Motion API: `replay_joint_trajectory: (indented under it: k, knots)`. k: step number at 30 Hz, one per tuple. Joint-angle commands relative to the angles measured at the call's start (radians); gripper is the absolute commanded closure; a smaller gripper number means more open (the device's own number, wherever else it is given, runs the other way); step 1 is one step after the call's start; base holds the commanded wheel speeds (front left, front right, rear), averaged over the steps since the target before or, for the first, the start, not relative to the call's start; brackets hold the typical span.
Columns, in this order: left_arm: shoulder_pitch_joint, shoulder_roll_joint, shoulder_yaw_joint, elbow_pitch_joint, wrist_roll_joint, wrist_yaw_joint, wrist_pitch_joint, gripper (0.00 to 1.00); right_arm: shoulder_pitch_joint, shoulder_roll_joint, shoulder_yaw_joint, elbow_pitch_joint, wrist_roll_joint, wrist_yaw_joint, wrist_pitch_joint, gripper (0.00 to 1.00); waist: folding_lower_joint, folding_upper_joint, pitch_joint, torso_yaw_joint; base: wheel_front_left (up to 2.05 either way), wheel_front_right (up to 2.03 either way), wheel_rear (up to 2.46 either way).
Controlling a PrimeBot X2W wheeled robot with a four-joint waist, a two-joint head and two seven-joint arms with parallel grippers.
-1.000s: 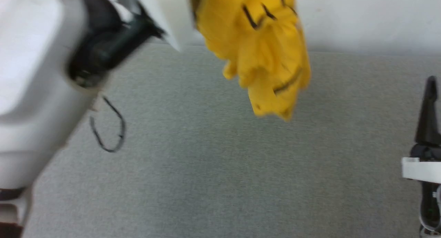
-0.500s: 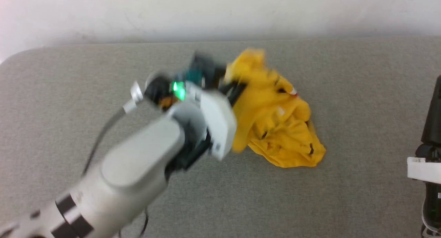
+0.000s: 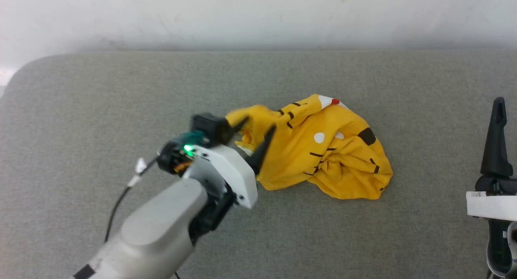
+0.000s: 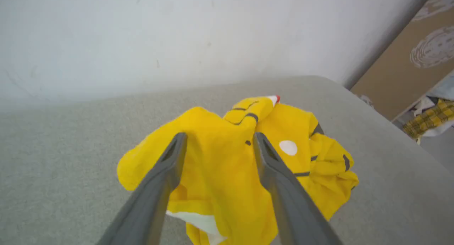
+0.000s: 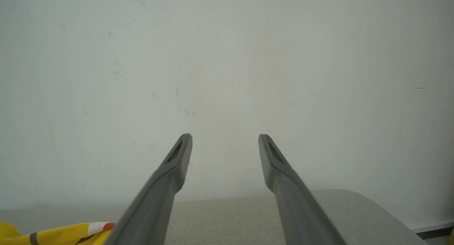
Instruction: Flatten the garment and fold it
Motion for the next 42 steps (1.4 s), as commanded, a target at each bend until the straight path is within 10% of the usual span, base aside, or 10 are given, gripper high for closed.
replay_joint_trajectory:
  k: [1, 10, 13, 19, 29, 42]
  knots:
    - [0.020, 0.015, 0.035, -0.035, -0.007, 0.021, -0.048, 0.00, 0.011, 0.002, 0.003, 0.003, -0.001, -0.002, 0.003, 0.00, 0.0000, 0.0000, -0.021, 0.017, 0.00, 0.00, 0.00]
    - [0.279, 0.203, 0.291, -0.366, 0.068, 0.237, -0.209, 0.00, 0.052, 0.002, 0.013, 0.031, 0.014, -0.002, 0.004, 0.00, 0.0000, 0.0000, -0.049, 0.028, 0.00, 0.00, 0.00]
    - [0.404, 0.243, 0.380, -0.518, 0.227, 0.249, -0.210, 0.00, 0.064, 0.002, 0.021, 0.046, 0.017, -0.002, 0.001, 0.00, 0.0000, 0.0000, -0.043, 0.026, 0.00, 0.00, 0.00]
    - [0.682, 0.161, 0.553, -0.650, 0.426, 0.281, -0.210, 0.00, 0.083, 0.002, 0.049, 0.074, 0.027, -0.002, -0.004, 0.00, 0.0000, 0.0000, -0.018, 0.024, 0.00, 0.00, 0.00]
    - [0.777, -0.069, 0.750, -0.619, 0.531, 0.100, -0.210, 0.00, 0.049, 0.002, 0.080, 0.074, 0.007, -0.002, 0.036, 0.00, 0.0000, 0.0000, 0.018, 0.060, 0.00, 0.00, 0.00]
    - [0.739, -0.221, 0.865, -0.562, 0.624, -0.085, -0.210, 0.00, -0.088, -0.077, 0.184, 0.029, -0.036, -0.002, 0.511, 0.00, 0.0000, 0.0000, 0.085, 0.092, 0.00, 0.00, 0.00]
